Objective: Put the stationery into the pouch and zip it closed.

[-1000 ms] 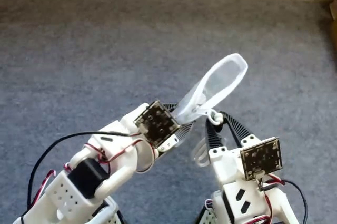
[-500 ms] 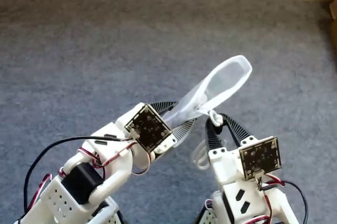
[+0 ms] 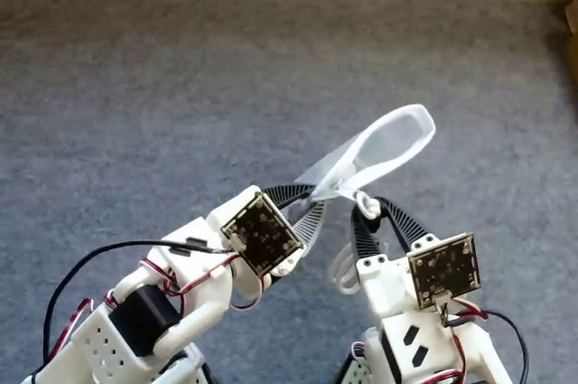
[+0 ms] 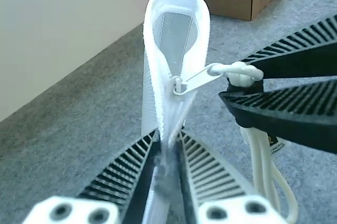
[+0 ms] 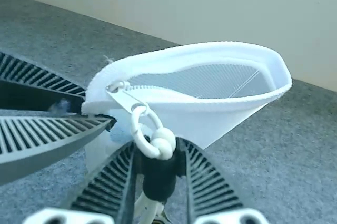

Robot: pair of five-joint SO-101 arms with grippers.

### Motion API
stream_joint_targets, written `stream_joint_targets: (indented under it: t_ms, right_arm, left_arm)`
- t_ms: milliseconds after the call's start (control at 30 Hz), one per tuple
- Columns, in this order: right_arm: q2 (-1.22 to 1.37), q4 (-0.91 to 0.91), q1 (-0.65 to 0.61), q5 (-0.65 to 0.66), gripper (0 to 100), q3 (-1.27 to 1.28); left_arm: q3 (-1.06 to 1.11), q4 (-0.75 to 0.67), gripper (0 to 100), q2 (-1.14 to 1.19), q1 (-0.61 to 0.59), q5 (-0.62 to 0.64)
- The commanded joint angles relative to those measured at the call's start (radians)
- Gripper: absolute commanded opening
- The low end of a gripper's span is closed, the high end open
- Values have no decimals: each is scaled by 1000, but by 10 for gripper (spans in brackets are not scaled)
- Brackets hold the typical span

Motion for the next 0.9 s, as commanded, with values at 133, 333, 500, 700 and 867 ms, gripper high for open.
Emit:
stream_joint_targets:
  t_ms: [133,333,500,700,867]
  right_arm:
    - [-2,2,-10,-3,5,-45]
    - [-2,-1,-8,-5,5,-50]
    - [-2,-2,-4,-6,5,-51]
    - [-2,-2,-2,-6,5,-53]
    - [-1,-31,7,-8,5,-53]
  left_arm:
    - [-5,-28,5,-16,10,3]
    - [-5,-6,5,-18,2,3]
    - [-7,25,5,-18,2,3]
    - [-8,68,5,-18,2,3]
    - [-13,95,5,-18,1,2]
